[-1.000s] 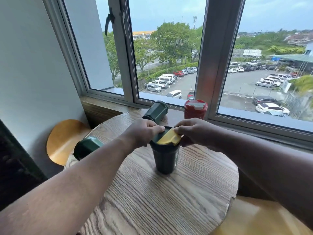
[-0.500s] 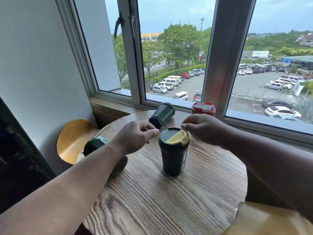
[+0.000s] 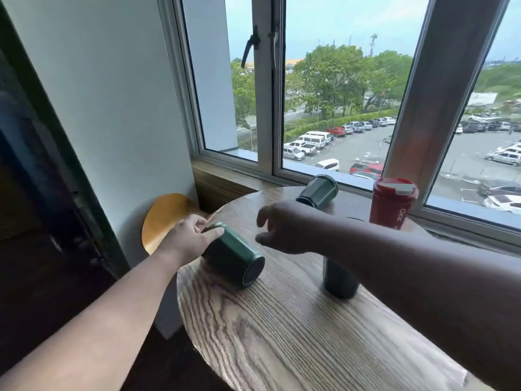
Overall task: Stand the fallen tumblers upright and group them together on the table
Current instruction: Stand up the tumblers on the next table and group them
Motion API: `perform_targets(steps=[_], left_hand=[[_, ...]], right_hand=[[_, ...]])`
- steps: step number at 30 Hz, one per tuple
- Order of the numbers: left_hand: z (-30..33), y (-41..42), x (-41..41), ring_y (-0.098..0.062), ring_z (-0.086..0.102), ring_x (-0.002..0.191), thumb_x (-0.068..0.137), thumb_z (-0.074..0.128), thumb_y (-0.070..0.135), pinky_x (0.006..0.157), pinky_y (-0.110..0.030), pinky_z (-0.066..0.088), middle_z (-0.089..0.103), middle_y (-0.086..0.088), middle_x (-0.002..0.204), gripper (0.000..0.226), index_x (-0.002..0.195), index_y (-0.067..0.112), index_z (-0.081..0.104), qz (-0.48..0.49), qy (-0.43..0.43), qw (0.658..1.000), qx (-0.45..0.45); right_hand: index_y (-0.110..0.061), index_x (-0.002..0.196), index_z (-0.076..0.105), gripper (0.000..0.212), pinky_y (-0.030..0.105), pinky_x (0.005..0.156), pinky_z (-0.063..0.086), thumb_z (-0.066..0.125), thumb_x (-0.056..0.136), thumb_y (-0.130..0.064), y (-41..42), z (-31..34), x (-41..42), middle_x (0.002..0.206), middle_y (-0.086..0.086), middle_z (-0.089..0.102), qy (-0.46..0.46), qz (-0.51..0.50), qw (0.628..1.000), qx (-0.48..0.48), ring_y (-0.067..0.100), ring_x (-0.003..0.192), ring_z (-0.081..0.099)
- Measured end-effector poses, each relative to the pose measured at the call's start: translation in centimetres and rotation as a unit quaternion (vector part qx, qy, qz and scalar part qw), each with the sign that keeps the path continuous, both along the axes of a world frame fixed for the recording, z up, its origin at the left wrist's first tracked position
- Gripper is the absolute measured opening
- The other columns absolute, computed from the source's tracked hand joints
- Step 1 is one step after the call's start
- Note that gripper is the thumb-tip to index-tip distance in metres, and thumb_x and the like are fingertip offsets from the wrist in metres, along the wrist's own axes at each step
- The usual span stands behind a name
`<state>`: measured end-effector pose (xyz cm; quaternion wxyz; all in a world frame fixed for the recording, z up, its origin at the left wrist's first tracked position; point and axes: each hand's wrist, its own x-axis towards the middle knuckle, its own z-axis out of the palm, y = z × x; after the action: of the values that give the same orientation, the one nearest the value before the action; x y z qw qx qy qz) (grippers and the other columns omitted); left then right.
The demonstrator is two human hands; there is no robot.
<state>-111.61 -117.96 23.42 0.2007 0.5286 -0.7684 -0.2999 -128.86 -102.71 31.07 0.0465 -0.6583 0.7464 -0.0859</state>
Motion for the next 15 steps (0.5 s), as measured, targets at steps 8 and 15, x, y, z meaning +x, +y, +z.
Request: perform_targets(steps=[8, 15], left_hand=[[-2.2, -1.1, 0.4, -0.017, 0.065, 0.107, 0.062, 0.067, 0.074, 0.099, -0.041, 0.052, 0.071, 0.003, 0.115, 0.078, 0.123, 0.025, 0.064, -0.016, 0.112, 0.982, 0.153], [-2.0, -0.6, -0.3, -0.015, 0.071, 0.096, 0.055, 0.07, 0.067, 0.093, -0.042, 0.057, 0.076, 0.007, 0.1, 0.067, 0.11, 0.029, 0.074, -0.021, 0.181, 0.973, 0.139]], right_hand=[[-0.012, 0.128, 0.056, 0.052, 0.033, 0.077, 0.047, 0.055, 0.092, -0.05, -4.5, -3.3, 3.3, 0.115, 0.009, 0.064, -0.008, -0.032, 0.995, 0.089, 0.026, 0.102, 0.059], [-0.014, 0.125, 0.055, 0.053, 0.031, 0.072, 0.044, 0.061, 0.088, -0.051, -4.8, -3.5, 3.0, 0.113, 0.007, 0.063, 0.008, -0.038, 0.995, 0.091, 0.024, 0.096, 0.057]])
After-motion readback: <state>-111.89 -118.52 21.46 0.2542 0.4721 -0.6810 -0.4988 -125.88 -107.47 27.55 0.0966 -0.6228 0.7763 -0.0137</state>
